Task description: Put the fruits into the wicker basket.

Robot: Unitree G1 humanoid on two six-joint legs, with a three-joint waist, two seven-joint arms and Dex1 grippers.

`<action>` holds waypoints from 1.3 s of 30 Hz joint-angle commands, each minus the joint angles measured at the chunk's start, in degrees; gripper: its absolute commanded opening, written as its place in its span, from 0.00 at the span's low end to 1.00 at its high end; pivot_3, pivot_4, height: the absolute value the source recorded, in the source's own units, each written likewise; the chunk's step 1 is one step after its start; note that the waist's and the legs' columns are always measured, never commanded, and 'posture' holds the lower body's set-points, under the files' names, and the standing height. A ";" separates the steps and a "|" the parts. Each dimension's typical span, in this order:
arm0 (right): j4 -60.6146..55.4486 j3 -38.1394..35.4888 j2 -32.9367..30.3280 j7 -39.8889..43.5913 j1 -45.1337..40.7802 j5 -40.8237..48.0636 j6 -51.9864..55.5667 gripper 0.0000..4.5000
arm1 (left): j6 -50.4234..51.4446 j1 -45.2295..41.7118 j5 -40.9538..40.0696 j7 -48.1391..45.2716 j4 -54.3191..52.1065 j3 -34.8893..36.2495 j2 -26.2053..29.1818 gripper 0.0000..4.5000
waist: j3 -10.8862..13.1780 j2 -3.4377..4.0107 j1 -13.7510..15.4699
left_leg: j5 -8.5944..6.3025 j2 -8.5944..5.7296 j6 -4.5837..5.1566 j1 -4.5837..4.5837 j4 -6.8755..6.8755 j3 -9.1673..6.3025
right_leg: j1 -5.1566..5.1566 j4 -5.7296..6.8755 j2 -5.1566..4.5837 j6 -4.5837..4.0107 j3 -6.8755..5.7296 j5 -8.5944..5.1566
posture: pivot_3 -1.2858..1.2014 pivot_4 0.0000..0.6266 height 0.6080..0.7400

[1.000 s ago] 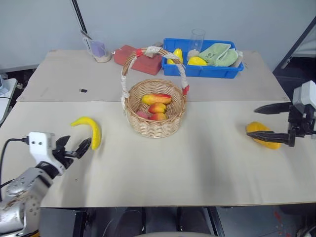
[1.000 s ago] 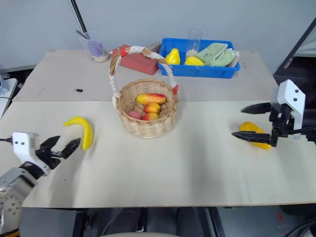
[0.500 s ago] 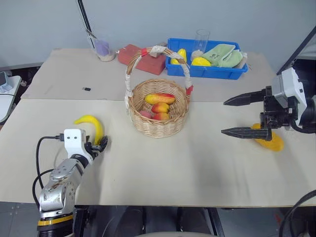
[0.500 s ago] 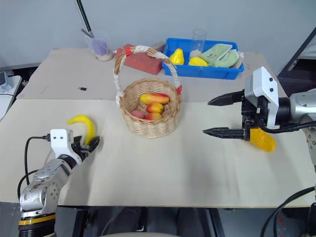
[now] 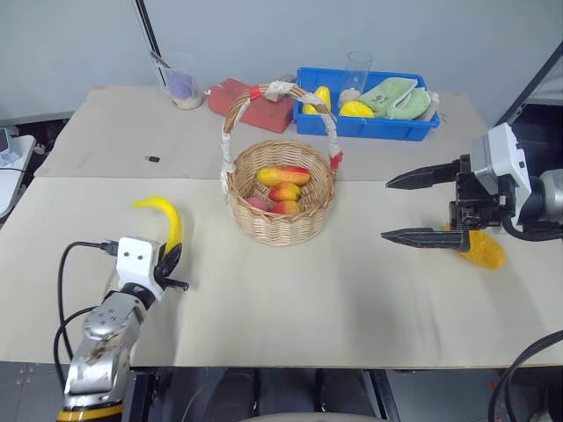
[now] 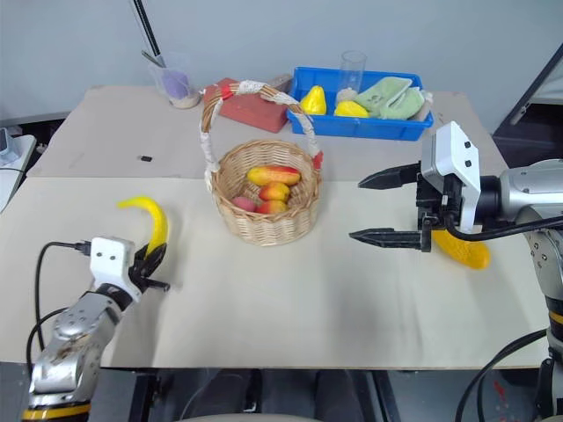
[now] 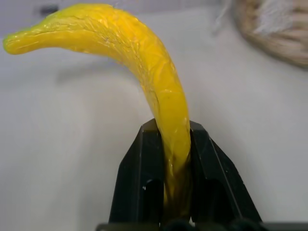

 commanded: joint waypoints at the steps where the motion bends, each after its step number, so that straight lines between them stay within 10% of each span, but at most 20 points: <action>1: -1.25 -2.09 -0.21 -0.77 -0.06 1.32 0.49 1.00 | -10.32 5.64 0.98 -7.92 -11.08 2.91 5.19 0.04 | -0.01 0.02 -0.03 | 0.00 -0.01 -0.01 0.03 -0.07 0.01 | 0.02 -0.05 -0.13 -0.01 0.01 0.00 | 0.52 0.24 1.00; 7: -0.18 -1.47 0.48 -1.50 -0.93 1.09 0.44 1.00 | -14.14 9.26 -2.51 -15.20 -18.16 -0.57 7.83 0.04 | -0.02 0.09 0.17 | 0.03 -0.13 -0.03 0.08 -0.22 0.14 | 0.09 -0.20 -0.41 -0.01 -0.04 0.00 | 0.52 0.24 1.00; 27: -1.90 -4.74 0.46 -6.07 -0.76 2.35 3.66 1.00 | 29.22 -35.84 -16.53 -8.08 -13.28 -12.81 6.54 0.04 | -0.01 0.06 0.08 | -0.02 -0.06 0.12 -0.02 0.26 -0.03 | 0.10 0.04 0.54 0.03 -0.03 0.02 | 0.52 0.24 1.00; 38: -2.25 -5.49 1.04 -8.46 -0.33 3.26 4.39 1.00 | 28.19 -44.41 -9.89 -7.46 -3.30 -18.60 5.12 0.04 | 0.00 0.05 0.09 | -0.01 -0.06 0.12 -0.01 0.26 -0.03 | 0.10 0.02 0.59 0.03 0.00 0.02 | 0.52 0.24 1.00; 39: -2.13 -5.50 1.23 -8.84 -0.34 3.07 4.21 1.00 | 27.32 -45.07 -9.30 -7.63 -2.21 -18.88 4.86 0.27 | 0.01 0.04 0.09 | -0.01 -0.06 0.12 -0.02 0.27 -0.03 | 0.10 0.02 0.59 0.03 0.00 0.02 | 0.52 0.24 1.00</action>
